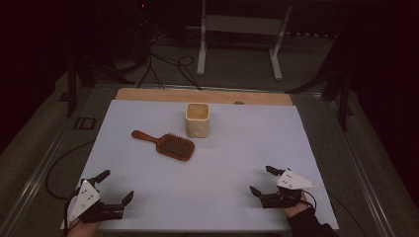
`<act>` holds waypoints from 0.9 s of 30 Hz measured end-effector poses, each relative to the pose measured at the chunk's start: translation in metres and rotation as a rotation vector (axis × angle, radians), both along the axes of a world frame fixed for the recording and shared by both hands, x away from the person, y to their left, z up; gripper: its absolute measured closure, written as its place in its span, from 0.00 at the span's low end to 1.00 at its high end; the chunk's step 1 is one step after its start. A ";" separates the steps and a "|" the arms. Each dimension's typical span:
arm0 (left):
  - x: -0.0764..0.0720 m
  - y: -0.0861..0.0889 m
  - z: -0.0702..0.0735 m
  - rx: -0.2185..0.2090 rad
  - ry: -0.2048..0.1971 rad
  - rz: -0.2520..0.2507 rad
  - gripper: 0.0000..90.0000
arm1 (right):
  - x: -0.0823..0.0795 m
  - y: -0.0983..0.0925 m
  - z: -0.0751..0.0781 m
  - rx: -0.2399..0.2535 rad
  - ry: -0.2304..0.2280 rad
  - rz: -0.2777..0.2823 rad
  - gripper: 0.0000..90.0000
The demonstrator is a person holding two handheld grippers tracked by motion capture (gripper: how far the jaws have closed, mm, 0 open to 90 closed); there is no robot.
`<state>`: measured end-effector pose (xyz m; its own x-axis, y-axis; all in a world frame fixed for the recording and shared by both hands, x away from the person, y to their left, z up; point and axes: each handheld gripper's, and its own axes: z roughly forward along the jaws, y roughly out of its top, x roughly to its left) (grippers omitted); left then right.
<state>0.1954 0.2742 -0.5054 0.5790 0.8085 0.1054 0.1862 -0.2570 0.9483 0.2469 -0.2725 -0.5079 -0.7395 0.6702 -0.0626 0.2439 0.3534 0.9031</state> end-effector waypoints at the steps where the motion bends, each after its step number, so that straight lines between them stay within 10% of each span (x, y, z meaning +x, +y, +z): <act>1: 0.000 0.000 0.000 0.000 0.000 0.000 0.00 | 0.000 0.001 0.000 -0.005 -0.003 0.000 0.10; 27: 0.003 -0.010 0.012 -0.003 0.022 -0.112 0.00 | -0.007 0.000 0.004 0.011 -0.011 0.012 0.10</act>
